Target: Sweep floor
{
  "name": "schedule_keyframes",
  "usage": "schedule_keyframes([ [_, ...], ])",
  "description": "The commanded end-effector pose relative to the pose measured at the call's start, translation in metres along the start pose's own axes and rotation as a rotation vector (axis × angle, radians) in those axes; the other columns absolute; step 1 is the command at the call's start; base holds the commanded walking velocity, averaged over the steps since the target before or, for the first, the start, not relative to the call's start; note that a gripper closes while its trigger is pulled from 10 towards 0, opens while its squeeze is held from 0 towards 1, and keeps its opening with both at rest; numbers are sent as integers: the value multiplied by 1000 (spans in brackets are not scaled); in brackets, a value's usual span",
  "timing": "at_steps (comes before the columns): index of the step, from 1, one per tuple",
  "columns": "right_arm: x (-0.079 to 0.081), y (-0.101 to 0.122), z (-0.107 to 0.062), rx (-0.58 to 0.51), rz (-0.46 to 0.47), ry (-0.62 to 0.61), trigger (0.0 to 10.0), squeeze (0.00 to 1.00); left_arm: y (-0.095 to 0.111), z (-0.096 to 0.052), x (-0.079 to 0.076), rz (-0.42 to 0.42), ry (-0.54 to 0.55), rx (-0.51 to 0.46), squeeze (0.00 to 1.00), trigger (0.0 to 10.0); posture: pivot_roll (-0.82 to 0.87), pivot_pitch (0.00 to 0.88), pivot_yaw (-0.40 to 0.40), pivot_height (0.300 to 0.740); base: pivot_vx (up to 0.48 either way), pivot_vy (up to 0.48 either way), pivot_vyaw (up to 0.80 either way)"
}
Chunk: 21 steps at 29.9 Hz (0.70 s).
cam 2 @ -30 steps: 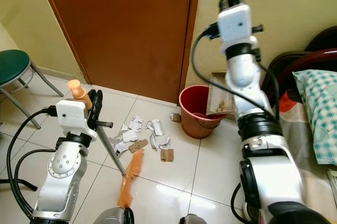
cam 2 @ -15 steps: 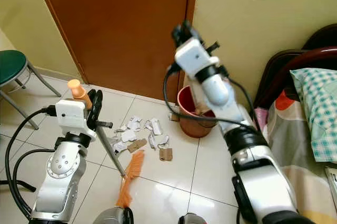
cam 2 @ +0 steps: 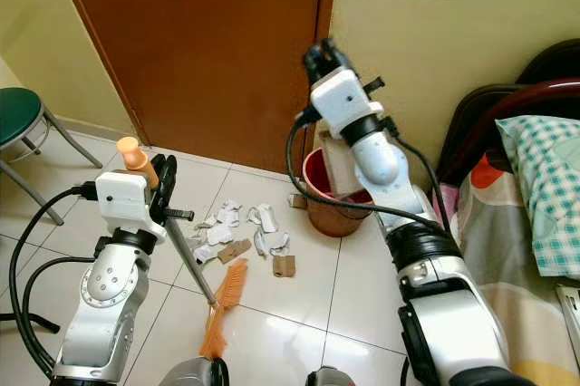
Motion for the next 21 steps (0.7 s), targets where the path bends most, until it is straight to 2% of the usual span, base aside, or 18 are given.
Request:
schedule_keyframes([
  [1, -19, 35, 21, -134, 43, -98, 10000, 0, -5, -1, -2, -1, -3, 26, 0, 10000, 22, 62, -30, 740, 0, 0, 0],
  [6, -33, 46, 28, -151, 112, -162, 10000, 0, -4, 1, -1, -1, -1, 22, 0, 10000, 16, 50, -30, 740, 0, 0, 0],
  [9, -40, 51, 31, -148, 205, -206, 10000, 0, -4, 3, -2, -1, -1, 16, 0, 10000, 13, 46, -30, 740, 0, 0, 0],
  [10, -44, 53, 33, -138, 284, -224, 10000, 0, -3, 4, -2, -3, -2, 13, 0, 10000, 10, 40, -29, 740, 0, 0, 0],
  [13, -45, 52, 33, -112, 381, -234, 10000, 0, -4, 4, -3, -3, -3, 12, 0, 10000, 10, 36, -30, 740, 0, 0, 0],
  [17, -46, 47, 29, -77, 444, -242, 10000, 0, -3, 5, -2, 0, -1, 10, 0, 10000, 10, 32, -30, 740, 0, 0, 0],
  [20, -44, 40, 21, -40, 462, -240, 10000, 0, -4, 5, 0, 5, 3, 11, 0, 10000, 7, 28, -31, 740, 0, 0, 0],
  [21, -42, 31, 13, -2, 488, -254, 10000, 0, -5, 5, 1, 9, 6, 13, 0, 10000, 4, 26, -30, 740, 0, 0, 0],
])
Point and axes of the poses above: a point about 5 cm out from each wrist's last joint towards the gripper, its own z axis pointing out of the wrist towards the gripper, its own y axis along the axis of the wrist's last joint, x = y × z, the point moved 1 cm from there along z, pointing out of the wrist towards the gripper, and after that the axes turned 9 degrees about z, right-handed, at the moved point
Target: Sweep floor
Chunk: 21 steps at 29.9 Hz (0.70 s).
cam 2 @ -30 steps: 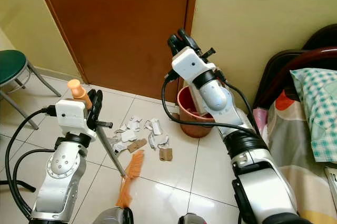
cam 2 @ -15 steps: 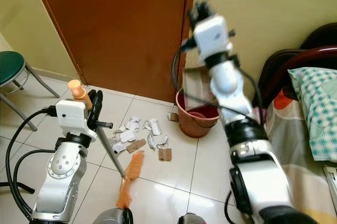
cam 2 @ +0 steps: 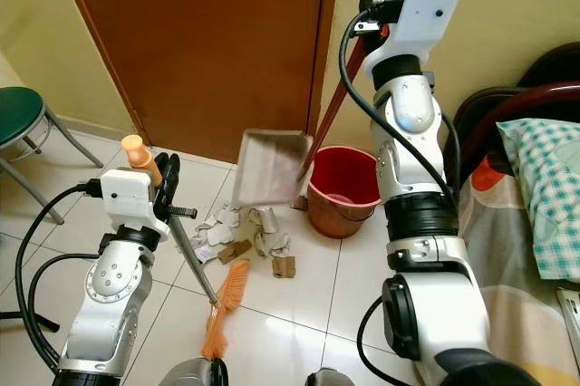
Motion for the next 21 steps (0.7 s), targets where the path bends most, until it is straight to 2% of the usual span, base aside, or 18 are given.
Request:
schedule_keyframes([
  [1, -3, 4, -6, -17, 26, -21, 10000, 0, -5, -1, 4, 13, 10, 19, 0, 10000, 5, 25, -28, 740, 0, 0, 0],
  [4, -5, -5, -15, 15, 33, -34, 10000, 0, -6, -3, 4, 16, 10, 23, 0, 10000, 5, 25, -28, 740, 0, 0, 0],
  [5, -7, -18, -29, 64, 38, -63, 10000, 0, -8, -6, 4, 20, 7, 31, 0, 10000, 9, 23, -24, 740, 0, 0, 0],
  [6, -7, -18, -29, 64, 38, -63, 10000, 0, -8, -6, 4, 20, 7, 31, 0, 10000, 9, 23, -24, 740, 0, 0, 0],
  [11, -8, -42, -62, 185, 55, -110, 10000, 0, -10, -9, 7, 30, 8, 43, 0, 10000, 13, 27, -21, 740, 0, 0, 0],
  [16, -12, -51, -79, 242, 39, -135, 10000, 0, -10, -9, 8, 33, 7, 44, 0, 10000, 11, 27, -19, 740, 0, 0, 0],
  [17, -16, -53, -87, 262, 14, -147, 10000, 0, -11, -9, 8, 35, 2, 43, 0, 10000, 8, 25, -14, 740, 0, 0, 0],
  [19, -20, -55, -92, 274, -2, -156, 10000, 0, -11, -10, 8, 35, 0, 44, 0, 10000, 8, 25, -14, 740, 0, 0, 0],
  [20, -27, -57, -101, 298, -23, -182, 10000, 0, -12, -11, 8, 40, -5, 46, 0, 10000, 8, 25, -14, 740, 0, 0, 0],
  [21, -27, -57, -101, 298, -23, -182, 10000, 0, -12, -11, 8, 40, -5, 46, 0, 10000, 8, 25, -14, 740, 0, 0, 0],
])
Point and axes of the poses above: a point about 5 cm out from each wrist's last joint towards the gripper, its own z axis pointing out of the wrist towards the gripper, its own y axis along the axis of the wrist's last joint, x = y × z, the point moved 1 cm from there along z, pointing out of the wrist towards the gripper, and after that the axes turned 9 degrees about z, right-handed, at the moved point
